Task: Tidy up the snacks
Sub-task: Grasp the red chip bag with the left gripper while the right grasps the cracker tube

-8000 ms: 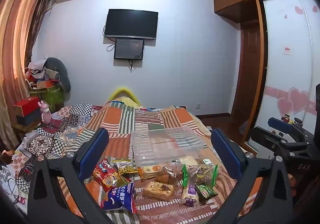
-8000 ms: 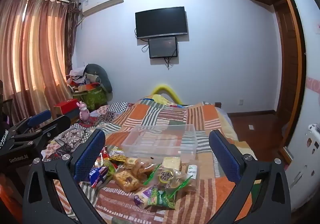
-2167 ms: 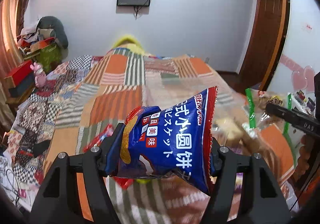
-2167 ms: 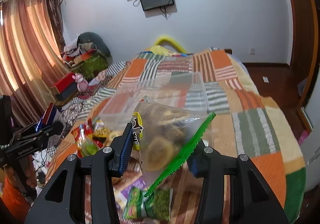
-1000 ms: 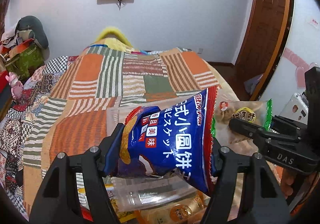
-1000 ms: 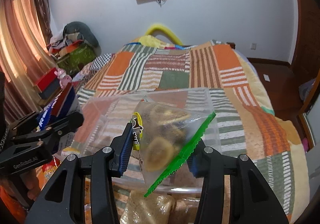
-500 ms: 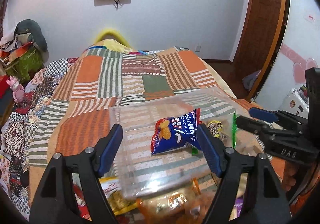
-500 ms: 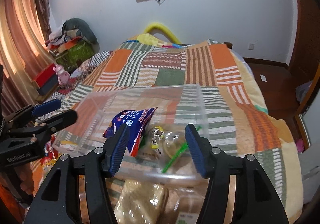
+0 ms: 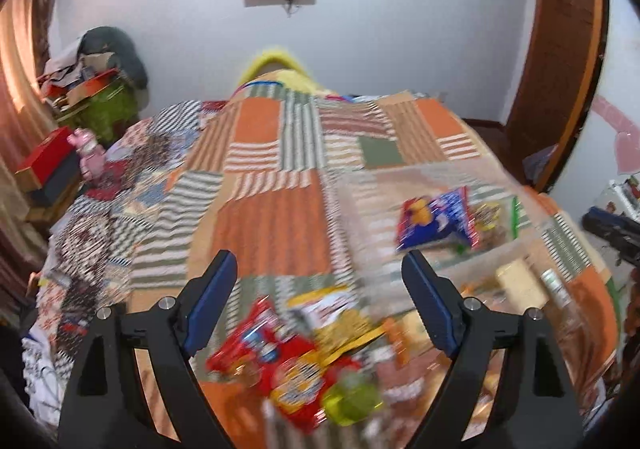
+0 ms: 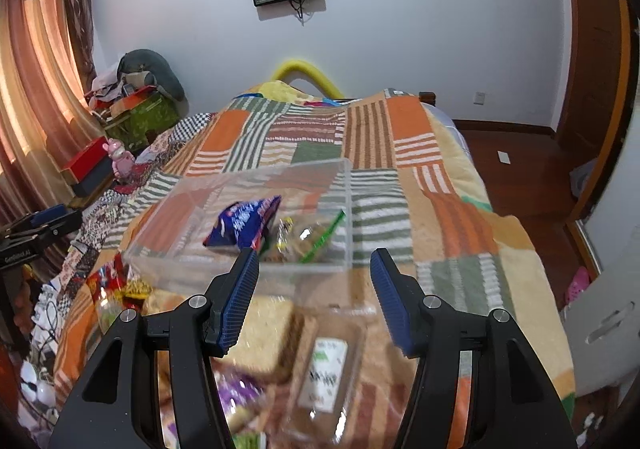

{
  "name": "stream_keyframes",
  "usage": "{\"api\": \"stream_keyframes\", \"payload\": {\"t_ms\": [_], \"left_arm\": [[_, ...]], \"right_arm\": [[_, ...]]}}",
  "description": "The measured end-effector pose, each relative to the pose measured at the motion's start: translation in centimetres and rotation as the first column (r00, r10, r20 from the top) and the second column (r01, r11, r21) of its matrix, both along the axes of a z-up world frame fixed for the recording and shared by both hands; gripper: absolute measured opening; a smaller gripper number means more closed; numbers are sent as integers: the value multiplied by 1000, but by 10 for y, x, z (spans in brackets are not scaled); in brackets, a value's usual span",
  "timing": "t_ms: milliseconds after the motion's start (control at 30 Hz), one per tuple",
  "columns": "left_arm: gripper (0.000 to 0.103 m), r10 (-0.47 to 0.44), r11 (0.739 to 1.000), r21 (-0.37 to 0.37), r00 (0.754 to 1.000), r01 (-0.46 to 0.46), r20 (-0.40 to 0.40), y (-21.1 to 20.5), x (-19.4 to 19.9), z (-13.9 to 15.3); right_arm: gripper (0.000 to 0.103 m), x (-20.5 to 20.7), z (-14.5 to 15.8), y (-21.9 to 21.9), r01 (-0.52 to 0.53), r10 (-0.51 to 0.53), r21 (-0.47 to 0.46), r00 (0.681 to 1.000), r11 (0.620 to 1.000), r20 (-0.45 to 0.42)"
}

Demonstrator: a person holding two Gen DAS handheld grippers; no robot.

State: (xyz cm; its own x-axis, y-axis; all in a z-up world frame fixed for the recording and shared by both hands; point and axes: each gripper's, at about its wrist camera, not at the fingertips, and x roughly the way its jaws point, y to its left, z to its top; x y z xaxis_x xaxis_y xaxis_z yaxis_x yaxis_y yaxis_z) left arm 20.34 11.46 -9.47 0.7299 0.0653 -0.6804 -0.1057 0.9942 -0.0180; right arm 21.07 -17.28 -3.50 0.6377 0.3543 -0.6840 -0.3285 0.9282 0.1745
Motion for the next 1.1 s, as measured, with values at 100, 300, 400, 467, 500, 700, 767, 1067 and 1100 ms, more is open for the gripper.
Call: {"api": "stream_keyframes", "payload": {"t_ms": [100, 300, 400, 467, 500, 700, 767, 1067, 1100], "left_arm": [[85, 30, 1000, 6, 999, -29, -37, 14, -8, -15], [85, 76, 996, -30, 988, -81, -136, 36, -18, -60], [85, 91, 994, -41, 979, -100, -181, 40, -18, -81], [85, 102, 993, -37, 973, -111, -205, 41, -16, -94], [85, 102, 993, -41, 972, -114, -214, 40, -16, -99], [86, 106, 989, -75, 964, -128, -244, 40, -9, -123], [87, 110, 978, -143, 961, -150, -254, 45, -5, -128], [96, 153, 966, -169, 958, -197, -243, 52, 13, -135], [97, 158, 963, -175, 957, -204, -242, 55, 14, -136]], "right_arm": [[57, -7, -6, -5, 6, -6, -19, 1000, 1000, -13], [59, -21, -30, -9, 21, -24, -46, 997, 999, -71], [59, -26, -43, -9, 20, -26, -60, 994, 998, -104], [59, -29, -52, -8, 16, -25, -73, 992, 997, -127], [59, -29, -55, -8, 14, -24, -76, 991, 997, -135], [59, -29, -73, -6, 0, -17, -88, 983, 996, -183], [59, -29, -80, -4, -3, -15, -87, 979, 996, -202], [59, -25, -91, 0, -7, -13, -89, 974, 996, -225], [59, -25, -91, 1, -6, -14, -90, 975, 996, -221]]}}
